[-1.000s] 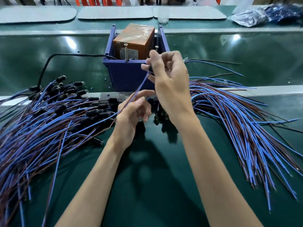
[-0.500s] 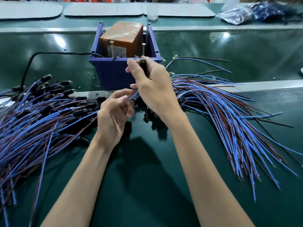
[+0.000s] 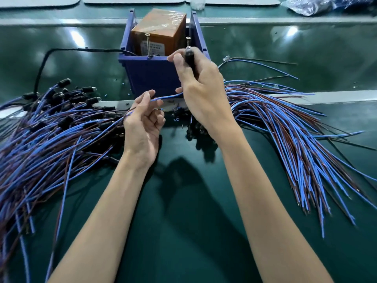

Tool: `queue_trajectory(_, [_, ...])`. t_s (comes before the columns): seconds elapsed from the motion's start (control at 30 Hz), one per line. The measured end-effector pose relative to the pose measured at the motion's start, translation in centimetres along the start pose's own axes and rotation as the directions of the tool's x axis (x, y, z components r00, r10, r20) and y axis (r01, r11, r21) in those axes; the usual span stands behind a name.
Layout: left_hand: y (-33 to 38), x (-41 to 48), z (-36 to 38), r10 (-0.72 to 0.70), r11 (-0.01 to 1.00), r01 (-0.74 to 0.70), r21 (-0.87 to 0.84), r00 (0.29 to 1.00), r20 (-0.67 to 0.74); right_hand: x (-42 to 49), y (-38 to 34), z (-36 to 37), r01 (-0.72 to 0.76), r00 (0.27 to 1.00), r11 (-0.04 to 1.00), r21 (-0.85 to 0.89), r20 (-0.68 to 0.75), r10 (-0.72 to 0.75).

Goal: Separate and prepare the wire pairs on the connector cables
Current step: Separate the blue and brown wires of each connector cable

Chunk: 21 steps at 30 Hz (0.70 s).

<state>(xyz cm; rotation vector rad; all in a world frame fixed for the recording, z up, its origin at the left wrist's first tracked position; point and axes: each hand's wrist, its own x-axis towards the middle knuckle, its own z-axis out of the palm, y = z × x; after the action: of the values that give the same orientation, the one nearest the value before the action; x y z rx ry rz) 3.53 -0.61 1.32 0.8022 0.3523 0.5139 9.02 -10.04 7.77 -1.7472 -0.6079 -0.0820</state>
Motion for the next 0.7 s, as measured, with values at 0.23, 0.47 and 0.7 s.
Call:
queue_trajectory(0.23, [-0.5,0.4,0.0,0.033,0.999,-0.031,0.03,0.998,-0.048,-0.1,-0.2,-0.4,0.068,0.998,0.982,0.176,-0.016,-0.066])
queue_trajectory(0.47, [-1.6,-0.1,-0.1,0.119,0.876,-0.182,0.447,0.979,0.165,-0.2,-0.2,-0.6,0.087,0.996,0.995,-0.049,-0.007,-0.087])
queue_trajectory(0.7, [-1.7,-0.8,-0.4,-0.023,0.703,-0.28,0.654,0.91,0.415,-0.4,-0.3,-1.8,-0.048,0.93,0.982,-0.184,0.351,0.111])
